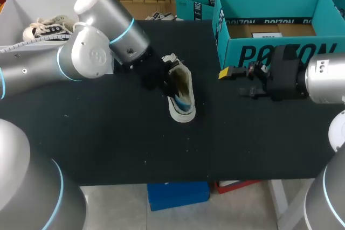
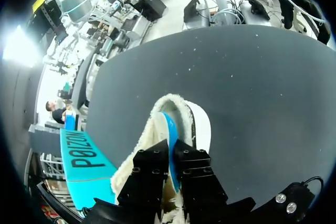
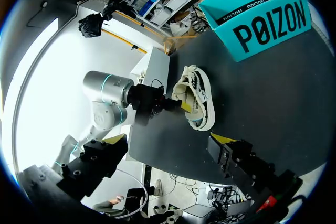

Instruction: Take the shoe out of the shoebox, open the shoe tongue, remove and reinsert the insole, then place the shoe into the shoebox

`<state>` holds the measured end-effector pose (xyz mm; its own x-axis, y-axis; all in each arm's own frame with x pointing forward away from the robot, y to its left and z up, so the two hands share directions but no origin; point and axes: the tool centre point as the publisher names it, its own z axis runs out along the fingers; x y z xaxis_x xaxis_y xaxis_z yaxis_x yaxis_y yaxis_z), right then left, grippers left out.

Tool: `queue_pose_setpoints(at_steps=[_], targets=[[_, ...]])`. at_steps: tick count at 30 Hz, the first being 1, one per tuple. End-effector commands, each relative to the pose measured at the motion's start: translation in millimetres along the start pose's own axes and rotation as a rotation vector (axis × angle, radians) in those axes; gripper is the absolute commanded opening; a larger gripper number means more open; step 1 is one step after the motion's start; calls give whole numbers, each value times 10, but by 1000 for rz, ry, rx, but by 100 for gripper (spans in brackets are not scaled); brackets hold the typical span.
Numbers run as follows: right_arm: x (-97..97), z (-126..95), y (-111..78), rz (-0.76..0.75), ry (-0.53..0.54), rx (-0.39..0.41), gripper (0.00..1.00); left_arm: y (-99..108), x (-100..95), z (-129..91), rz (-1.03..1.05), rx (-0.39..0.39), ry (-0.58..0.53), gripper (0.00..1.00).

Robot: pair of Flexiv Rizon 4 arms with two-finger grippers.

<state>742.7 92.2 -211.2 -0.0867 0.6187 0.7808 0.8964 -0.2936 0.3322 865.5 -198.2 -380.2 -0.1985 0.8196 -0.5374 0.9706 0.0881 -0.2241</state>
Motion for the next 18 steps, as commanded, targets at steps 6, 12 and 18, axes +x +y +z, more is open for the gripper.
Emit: queue_pose_setpoints(at_steps=[6, 12, 18], targets=[[-1, -2, 1, 0, 1, 0, 100, -99, -63, 122, 13, 58, 2, 85], [-1, -2, 1, 0, 1, 0, 100, -184, -109, -164, 40, 68, -26, 80], [-1, -2, 1, 0, 1, 0, 100, -234, -168, -400, 67, 52, -23, 38]])
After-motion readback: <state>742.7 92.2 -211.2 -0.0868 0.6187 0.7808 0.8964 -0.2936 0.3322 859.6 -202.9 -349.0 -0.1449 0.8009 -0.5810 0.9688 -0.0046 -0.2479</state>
